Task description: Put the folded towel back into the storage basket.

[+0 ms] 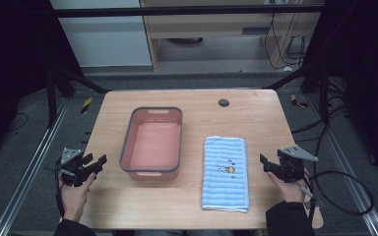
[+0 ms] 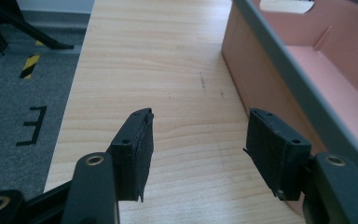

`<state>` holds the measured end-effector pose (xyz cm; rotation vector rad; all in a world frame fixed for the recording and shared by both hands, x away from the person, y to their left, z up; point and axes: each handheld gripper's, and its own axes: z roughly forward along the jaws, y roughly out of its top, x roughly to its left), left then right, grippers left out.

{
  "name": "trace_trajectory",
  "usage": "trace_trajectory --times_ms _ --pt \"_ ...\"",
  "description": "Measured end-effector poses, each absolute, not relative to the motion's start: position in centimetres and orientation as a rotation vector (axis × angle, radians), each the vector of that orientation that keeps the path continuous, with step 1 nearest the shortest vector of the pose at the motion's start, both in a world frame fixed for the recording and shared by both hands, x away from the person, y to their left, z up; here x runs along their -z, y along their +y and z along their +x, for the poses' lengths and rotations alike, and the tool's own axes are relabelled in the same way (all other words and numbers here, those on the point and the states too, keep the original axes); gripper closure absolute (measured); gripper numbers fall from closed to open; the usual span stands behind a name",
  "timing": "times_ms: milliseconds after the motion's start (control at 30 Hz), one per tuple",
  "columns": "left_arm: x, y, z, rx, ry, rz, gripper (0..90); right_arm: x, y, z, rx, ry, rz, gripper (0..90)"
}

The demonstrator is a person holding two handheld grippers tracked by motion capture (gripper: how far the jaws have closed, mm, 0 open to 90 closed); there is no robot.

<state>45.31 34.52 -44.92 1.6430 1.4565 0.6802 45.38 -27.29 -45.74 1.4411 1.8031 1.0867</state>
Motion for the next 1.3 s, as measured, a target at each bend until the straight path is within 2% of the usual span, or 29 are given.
trace_trajectory --times_ms 400,867,1300 --pt "41.9 33.7 43.9 -0.704 1.360 1.602 41.9 44.3 -27.2 45.1 -1.134 1.766 1.452 33.9" --pt "40.7 31.2 43.3 -0.700 1.286 1.635 40.9 43.6 -26.3 45.1 -1.154 1.795 1.409 32.9" --pt "40.0 28.3 42.5 -0.653 1.211 1.644 42.7 43.3 -25.6 45.3 -1.169 1.828 1.371 35.5"
